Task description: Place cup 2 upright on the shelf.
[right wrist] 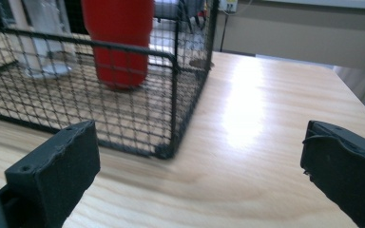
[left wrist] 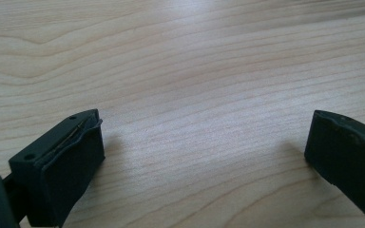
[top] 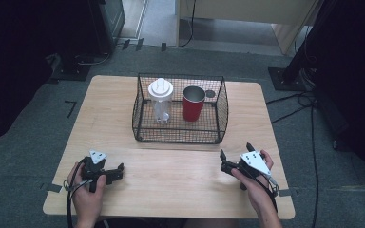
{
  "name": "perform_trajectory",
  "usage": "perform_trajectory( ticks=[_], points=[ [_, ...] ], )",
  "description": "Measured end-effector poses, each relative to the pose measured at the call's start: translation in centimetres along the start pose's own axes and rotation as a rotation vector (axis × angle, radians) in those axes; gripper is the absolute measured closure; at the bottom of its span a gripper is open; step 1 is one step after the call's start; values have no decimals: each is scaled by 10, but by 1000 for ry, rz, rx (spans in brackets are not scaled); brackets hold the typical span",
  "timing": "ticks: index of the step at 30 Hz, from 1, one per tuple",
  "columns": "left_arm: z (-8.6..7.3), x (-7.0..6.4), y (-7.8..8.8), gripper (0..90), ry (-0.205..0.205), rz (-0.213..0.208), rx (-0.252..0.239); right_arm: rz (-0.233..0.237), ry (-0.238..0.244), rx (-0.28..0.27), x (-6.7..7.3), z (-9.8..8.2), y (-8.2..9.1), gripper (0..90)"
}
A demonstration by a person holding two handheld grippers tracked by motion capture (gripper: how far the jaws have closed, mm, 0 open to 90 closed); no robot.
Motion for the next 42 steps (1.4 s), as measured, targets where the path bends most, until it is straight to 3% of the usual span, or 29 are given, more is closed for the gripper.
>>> perform_trajectory(
  ticks=[14,21,25,28,29,35,38,42],
  points=[
    [0,0,0,0,0,0,0,-65,-10,86,-32,-27,11,0],
    [0,0,0,0,-1,0,0,-101,11,185,-48,-39,18,0],
    [0,0,0,0,-1,0,1,-96,-15,211,-55,-44,23,0],
    [0,0,0,0,-1,0,1,-80,-23,272,-60,-50,24,0],
    [0,0,0,0,-1,0,1,-94,-11,317,-64,-54,25,0],
    [0,0,0,0,-1,0,0,-116,21,350,-68,-60,29,0],
    [0,0,0,0,-1,0,0,-127,48,429,-72,-68,30,0],
    [0,0,0,0,-1,0,-1,-117,43,435,-74,-70,33,0]
  ],
)
Point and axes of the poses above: each handheld gripper's, and its own axes: y roughly backward along the jaws, z roughly out of its top, x roughly to its left, the point moved 6 cm from there along -y, roughly forward along the jaws, and after that the axes turned 15 degrees about x, right-handed, at the moved point
